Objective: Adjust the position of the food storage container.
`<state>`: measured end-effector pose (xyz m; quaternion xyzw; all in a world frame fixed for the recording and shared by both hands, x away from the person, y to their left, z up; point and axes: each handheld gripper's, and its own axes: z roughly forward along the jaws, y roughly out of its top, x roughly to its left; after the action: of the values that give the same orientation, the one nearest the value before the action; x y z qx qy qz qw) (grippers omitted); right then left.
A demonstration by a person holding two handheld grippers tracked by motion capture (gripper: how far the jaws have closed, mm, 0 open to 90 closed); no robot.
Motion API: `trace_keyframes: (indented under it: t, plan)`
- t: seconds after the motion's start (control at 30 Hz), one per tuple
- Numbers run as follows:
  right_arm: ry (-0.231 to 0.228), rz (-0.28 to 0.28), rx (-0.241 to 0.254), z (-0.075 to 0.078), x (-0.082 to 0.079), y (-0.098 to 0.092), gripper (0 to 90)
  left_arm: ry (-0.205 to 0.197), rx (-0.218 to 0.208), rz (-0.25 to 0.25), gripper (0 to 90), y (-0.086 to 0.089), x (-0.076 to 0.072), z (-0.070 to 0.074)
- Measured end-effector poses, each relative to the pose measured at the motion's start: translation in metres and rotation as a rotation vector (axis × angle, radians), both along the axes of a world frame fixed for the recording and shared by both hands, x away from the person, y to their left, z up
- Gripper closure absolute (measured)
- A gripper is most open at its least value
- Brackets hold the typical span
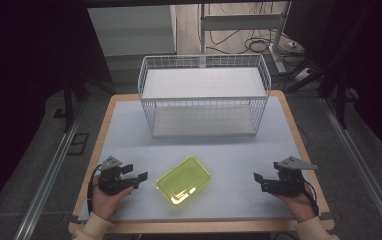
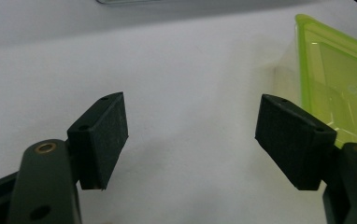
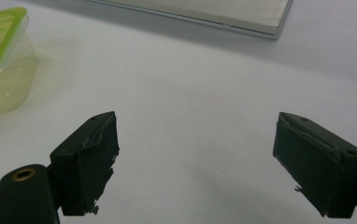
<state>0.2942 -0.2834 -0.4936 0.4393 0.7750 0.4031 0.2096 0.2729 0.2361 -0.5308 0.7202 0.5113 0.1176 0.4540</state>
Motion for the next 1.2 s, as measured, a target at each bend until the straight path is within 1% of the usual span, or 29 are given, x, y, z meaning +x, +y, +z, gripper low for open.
trace_keyframes:
  t: [0.07,0.1,0.13,0.17,0.27,0.33,0.4,0.5,0.53,0.7,0.77,0.87,1.0,1.2]
  plan:
    - [-0.006,-0.004,0.003,0.000,0.000,-0.001,14.5,-0.002,-0.002,0.006,25.3,0.000,0.000,0.000]
    - [-0.011,-0.015,0.020,0.001,-0.001,-0.002,14.8,-0.001,-0.016,0.008,25.3,0.002,0.001,0.001]
    - [-0.011,-0.015,0.020,0.001,-0.001,-0.002,14.8,-0.001,-0.016,0.008,25.3,0.002,0.001,0.001]
    - [-0.016,-0.019,0.032,0.002,-0.003,-0.002,15.5,-0.006,-0.015,0.004,25.3,0.002,0.001,0.003]
    - [-0.028,-0.031,0.033,0.003,-0.008,-0.002,15.7,-0.003,-0.020,-0.002,25.3,0.000,0.001,0.004]
    - [-0.023,-0.032,0.034,0.003,-0.009,-0.003,16.0,-0.001,-0.020,-0.007,25.2,-0.001,0.001,0.005]
    - [-0.019,-0.031,0.036,0.003,-0.010,-0.003,16.2,-0.001,-0.021,-0.009,25.2,-0.001,0.001,0.005]
    - [-0.024,-0.018,0.028,0.003,-0.013,-0.002,16.9,0.008,-0.021,-0.012,25.2,-0.002,0.005,0.003]
    - [-0.026,-0.011,0.017,0.002,-0.012,-0.001,17.1,0.009,-0.021,-0.015,25.3,-0.002,0.005,0.003]
    - [-0.014,0.001,0.008,-0.002,-0.008,0.001,17.5,0.006,-0.027,-0.008,25.5,0.000,0.003,0.005]
    - [-0.014,0.005,0.006,-0.002,-0.007,0.002,17.6,0.005,-0.034,-0.005,25.7,0.000,0.002,0.006]
    - [-0.018,0.007,0.004,-0.001,-0.008,0.003,17.6,-0.002,-0.035,-0.007,25.9,0.001,0.000,0.009]
    - [-0.031,0.005,0.018,0.002,-0.009,0.002,17.9,-0.010,-0.041,-0.018,27.1,0.000,-0.002,0.014]
    - [-0.030,0.006,0.029,0.002,-0.008,-0.001,18.3,-0.020,-0.066,-0.025,30.2,0.000,-0.002,0.022]
